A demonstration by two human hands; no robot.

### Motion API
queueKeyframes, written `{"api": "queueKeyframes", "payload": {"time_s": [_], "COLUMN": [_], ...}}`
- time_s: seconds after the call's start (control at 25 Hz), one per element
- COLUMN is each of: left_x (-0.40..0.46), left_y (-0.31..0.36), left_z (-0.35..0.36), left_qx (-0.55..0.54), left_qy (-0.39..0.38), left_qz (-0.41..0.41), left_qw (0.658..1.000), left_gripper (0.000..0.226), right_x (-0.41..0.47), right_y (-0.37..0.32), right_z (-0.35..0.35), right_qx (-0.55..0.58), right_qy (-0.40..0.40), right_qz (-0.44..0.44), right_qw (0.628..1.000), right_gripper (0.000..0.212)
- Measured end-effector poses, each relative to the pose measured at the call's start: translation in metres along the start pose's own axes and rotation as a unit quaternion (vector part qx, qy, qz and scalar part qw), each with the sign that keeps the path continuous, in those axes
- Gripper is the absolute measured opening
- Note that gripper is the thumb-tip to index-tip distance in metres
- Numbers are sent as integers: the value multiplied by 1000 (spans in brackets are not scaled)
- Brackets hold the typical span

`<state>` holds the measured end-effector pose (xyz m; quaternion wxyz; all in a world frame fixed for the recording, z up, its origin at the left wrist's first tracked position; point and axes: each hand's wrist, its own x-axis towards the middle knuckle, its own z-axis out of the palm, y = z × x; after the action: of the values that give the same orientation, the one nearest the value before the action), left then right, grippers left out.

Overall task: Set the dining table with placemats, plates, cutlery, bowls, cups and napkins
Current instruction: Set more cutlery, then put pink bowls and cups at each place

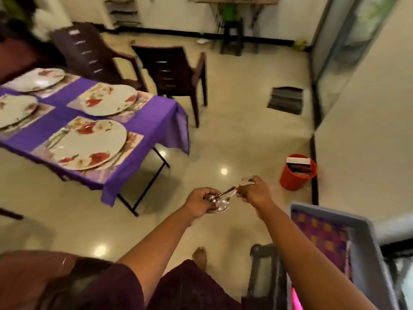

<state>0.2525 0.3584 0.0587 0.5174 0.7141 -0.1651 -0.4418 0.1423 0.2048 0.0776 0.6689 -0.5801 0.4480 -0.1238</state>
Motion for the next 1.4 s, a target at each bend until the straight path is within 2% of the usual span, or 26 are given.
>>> {"api": "queueKeyframes", "payload": {"time_s": [0.08, 0.12, 0.16, 0.2, 0.24, 0.28, 0.32, 0.36, 0.4, 0.52, 0.6, 0.64, 0.72, 0.8, 0.96, 1.08, 1.24, 1.4], "left_x": [-20, -33, -44, -53, -62, -69, -76, -83, -88, -104, -109, -110, -110, -109, -105, -93, -82, -68], "left_y": [-11, -15, -20, -25, -28, -29, -29, -26, -23, -14, -18, -22, -31, -36, -48, -53, -58, -59], "left_z": [-35, -53, -70, -88, -105, -123, -143, -163, -182, -240, -272, -285, -308, -328, -370, -415, -472, -511], "left_qx": [3, 13, 33, 61, 100, 153, 209, 252, 276, 295, 262, 215, 18, -152, -187, -223, -241, -316], "left_qy": [53, 81, 110, 136, 161, 179, 187, 182, 176, 187, 228, 266, 351, 367, 271, 286, 291, 335], "left_qz": [14, 19, 21, 20, 18, 16, 14, 14, 18, 9, 20, 35, 55, 43, 23, 27, 26, 15], "left_qw": [999, 996, 993, 989, 982, 972, 960, 950, 945, 937, 938, 939, 935, 917, 944, 931, 925, 888], "left_gripper": [30, 29, 28, 27, 27, 26, 27, 28, 29, 29, 32, 35, 43, 38, 19, 14, 11, 11], "right_x": [-1, -1, -2, -6, -9, -12, -17, -20, -25, -39, -44, -49, -57, -65, -71, -68, -66, -43], "right_y": [-3, -4, -6, -8, -11, -14, -15, -14, -12, -8, -8, -10, -14, -19, -30, -37, -42, -43], "right_z": [43, 66, 89, 113, 136, 158, 181, 199, 217, 267, 299, 315, 348, 381, 455, 503, 557, 590], "right_qx": [-156, -276, -396, -492, -559, -592, -614, -623, -614, -547, -512, -478, -363, -270, -212, -192, -192, -268], "right_qy": [5, 2, -17, -63, -132, -206, -264, -302, -327, -370, -373, -370, -360, -348, -336, -323, -315, -297], "right_qz": [-66, -122, -194, -276, -337, -356, -343, -327, -315, -274, -239, -213, -147, -83, -34, 8, 17, -11], "right_qw": [986, 953, 898, 823, 746, 692, 660, 643, 646, 700, 736, 767, 847, 894, 917, 927, 929, 916], "right_gripper": [76, 94, 102, 99, 86, 68, 49, 35, 27, 15, 29, 33, 28, 20, 22, 26, 25, 28]}}
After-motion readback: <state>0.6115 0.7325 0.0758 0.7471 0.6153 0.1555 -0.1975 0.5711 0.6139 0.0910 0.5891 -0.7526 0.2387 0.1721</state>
